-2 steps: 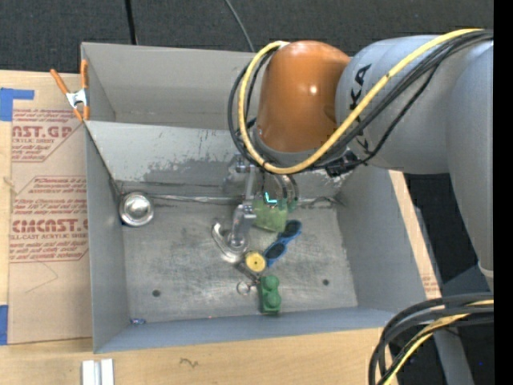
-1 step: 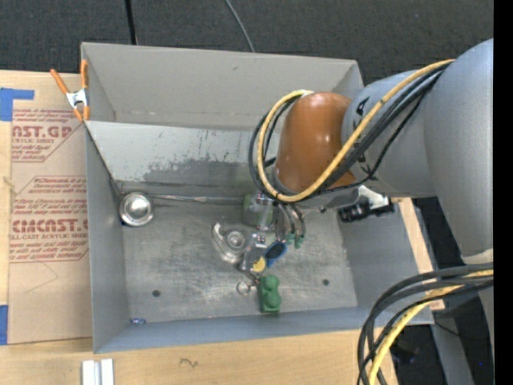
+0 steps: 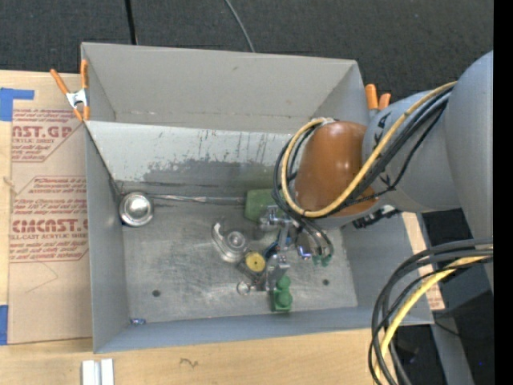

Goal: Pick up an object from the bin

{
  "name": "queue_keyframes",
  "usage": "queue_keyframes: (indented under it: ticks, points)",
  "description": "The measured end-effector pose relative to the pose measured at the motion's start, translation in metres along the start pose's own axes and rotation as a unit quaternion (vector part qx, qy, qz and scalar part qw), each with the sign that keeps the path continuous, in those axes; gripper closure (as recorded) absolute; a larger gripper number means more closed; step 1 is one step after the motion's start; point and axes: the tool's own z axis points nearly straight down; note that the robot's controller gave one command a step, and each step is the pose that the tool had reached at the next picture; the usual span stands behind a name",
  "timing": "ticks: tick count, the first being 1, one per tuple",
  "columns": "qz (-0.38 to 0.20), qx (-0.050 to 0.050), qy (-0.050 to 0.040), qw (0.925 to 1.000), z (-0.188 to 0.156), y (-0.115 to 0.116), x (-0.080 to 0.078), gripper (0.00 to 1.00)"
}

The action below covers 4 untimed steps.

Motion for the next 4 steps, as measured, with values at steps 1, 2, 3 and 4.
queue_keyframes:
  ticks: [1,2,3,4]
  points:
    - [-0.002,0.002,0.0041,1.0,0.002,-0.002,0.003,1.0]
    - [-0.001,0.002,0.0039,1.0,0.003,-0.002,0.003,0.0]
    - [-0.043,0.003,0.0061,0.9991,0.009,0.047,-0.05,0.0]
    - [-0.04,0.002,0.0042,0.9992,0.007,0.046,-0.05,1.0]
